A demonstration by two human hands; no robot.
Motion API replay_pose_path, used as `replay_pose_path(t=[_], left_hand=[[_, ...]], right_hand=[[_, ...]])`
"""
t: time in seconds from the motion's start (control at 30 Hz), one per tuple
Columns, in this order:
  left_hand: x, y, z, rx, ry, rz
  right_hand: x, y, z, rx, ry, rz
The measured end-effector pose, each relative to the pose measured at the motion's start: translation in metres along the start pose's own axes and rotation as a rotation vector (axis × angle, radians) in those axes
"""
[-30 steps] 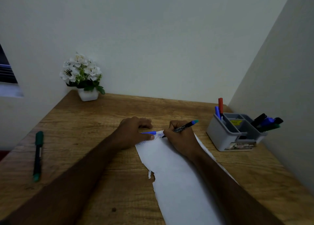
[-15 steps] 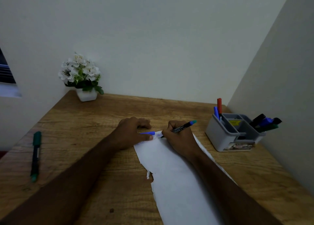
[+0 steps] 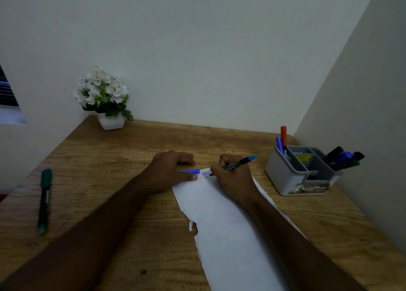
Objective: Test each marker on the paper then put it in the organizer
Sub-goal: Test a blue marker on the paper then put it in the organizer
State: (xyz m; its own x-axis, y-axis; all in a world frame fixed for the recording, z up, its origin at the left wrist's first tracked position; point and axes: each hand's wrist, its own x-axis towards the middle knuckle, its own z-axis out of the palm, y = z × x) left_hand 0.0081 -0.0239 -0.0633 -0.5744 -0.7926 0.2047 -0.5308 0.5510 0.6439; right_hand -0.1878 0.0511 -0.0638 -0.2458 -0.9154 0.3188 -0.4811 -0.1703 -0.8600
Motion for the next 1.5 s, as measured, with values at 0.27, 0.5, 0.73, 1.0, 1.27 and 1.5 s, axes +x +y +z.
replay_pose_path(t=[0.27,0.5,0.73,1.0,1.27,1.5], left_hand=[[-0.0008,0.0032,-0.0021,0.005,-0.007,-0.003],[-0.0019,0.0054,-0.0024,0.018,-0.012,-0.003],[-0.0013,0.0037,-0.0023,0.020,-0.015,-0.007],[-0.0016,0.0042,-0.0026,0.020,-0.012,-0.001],[-0.0014,0.0052,-0.0028,0.012,-0.020,-0.012],[-0.0016,0.0052,-0.0024,0.010,-0.012,-0.011]], right_hand=[[0.0010,0.0021,0.0009,-0.004,-0.015,0.005],[-0.0002,0.0005,0.0000,-0.028,-0.039,-0.015],[0.0019,0.0015,0.0002,0.003,-0.010,-0.004],[0.0011,0.0015,0.0008,-0.020,-0.012,-0.004],[0.0007,0.0007,0.0001,-0.005,0.001,0.027],[0.0018,-0.0001,0.0012,0.001,0.002,0.045]])
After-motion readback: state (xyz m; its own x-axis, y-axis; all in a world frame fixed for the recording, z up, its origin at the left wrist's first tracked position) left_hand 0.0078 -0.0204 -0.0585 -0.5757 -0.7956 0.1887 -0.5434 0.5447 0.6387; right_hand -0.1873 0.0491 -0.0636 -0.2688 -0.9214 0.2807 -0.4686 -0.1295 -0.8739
